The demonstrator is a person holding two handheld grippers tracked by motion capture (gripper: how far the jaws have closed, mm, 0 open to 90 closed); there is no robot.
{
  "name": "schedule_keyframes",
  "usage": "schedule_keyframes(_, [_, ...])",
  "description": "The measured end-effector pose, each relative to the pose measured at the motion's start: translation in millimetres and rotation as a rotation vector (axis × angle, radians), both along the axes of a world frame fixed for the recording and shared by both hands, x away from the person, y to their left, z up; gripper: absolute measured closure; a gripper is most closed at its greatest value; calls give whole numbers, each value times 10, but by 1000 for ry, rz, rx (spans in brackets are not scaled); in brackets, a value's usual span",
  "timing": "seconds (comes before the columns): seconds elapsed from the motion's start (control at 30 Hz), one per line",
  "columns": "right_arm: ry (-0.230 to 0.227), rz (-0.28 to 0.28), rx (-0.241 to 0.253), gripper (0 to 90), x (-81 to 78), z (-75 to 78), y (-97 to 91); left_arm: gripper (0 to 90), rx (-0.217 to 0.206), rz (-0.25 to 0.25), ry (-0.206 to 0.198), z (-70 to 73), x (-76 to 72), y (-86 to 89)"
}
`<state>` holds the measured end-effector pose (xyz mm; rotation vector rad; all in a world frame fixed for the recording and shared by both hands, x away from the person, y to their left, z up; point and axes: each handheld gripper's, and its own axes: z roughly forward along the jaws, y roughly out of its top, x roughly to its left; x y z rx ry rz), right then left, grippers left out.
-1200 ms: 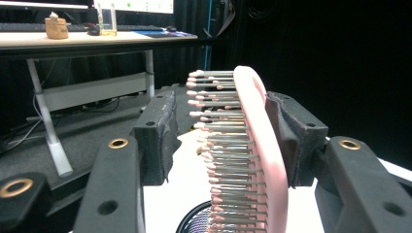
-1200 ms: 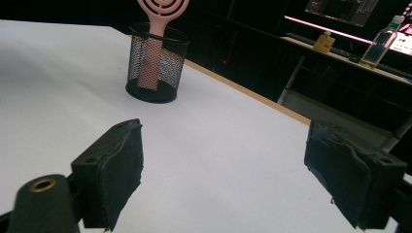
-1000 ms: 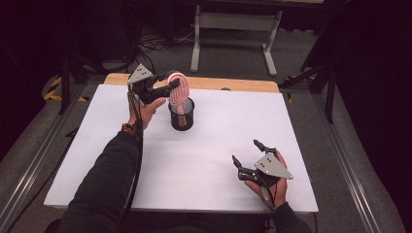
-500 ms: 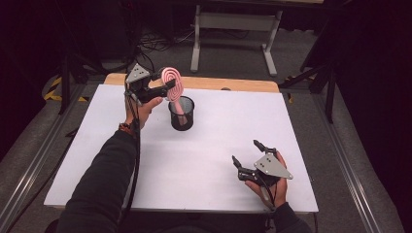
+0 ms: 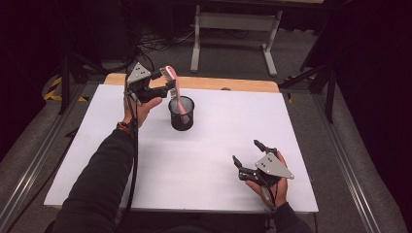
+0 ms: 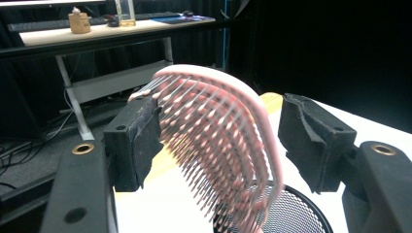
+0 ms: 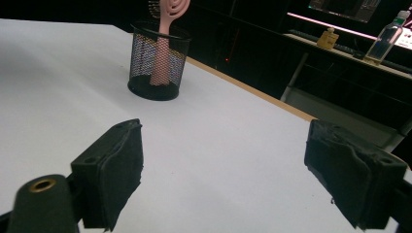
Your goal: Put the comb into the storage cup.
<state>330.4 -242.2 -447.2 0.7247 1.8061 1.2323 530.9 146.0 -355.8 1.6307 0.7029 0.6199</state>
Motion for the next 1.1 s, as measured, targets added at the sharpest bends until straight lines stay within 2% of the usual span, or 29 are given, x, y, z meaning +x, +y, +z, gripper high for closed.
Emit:
schedule_keyframes(0.2, [-2,5,-6,147,-9,3,5,298,7,6,-12,28,-29,20])
schedule_keyframes(0.37, [2,5,-6,146,-5,-4,9,289,56,9,-44,92,-77,52])
schedule_keyframes(0.43, [1,5,-6,145,-5,-3,9,288,61,12,-50,107,-92,54])
schedule_keyframes(0.53, [0,6,-3,145,-8,-3,11,274,105,9,-58,167,-145,63])
schedule_keyframes(0.73, [3,5,0,145,-5,-7,18,257,121,11,-75,240,-213,82])
schedule_keyframes(0.87, [1,4,-1,145,-7,-4,14,247,111,8,-76,259,-238,99])
schedule_keyframes(1.1, [3,0,1,145,-3,-3,2,227,138,-4,-88,304,-329,127])
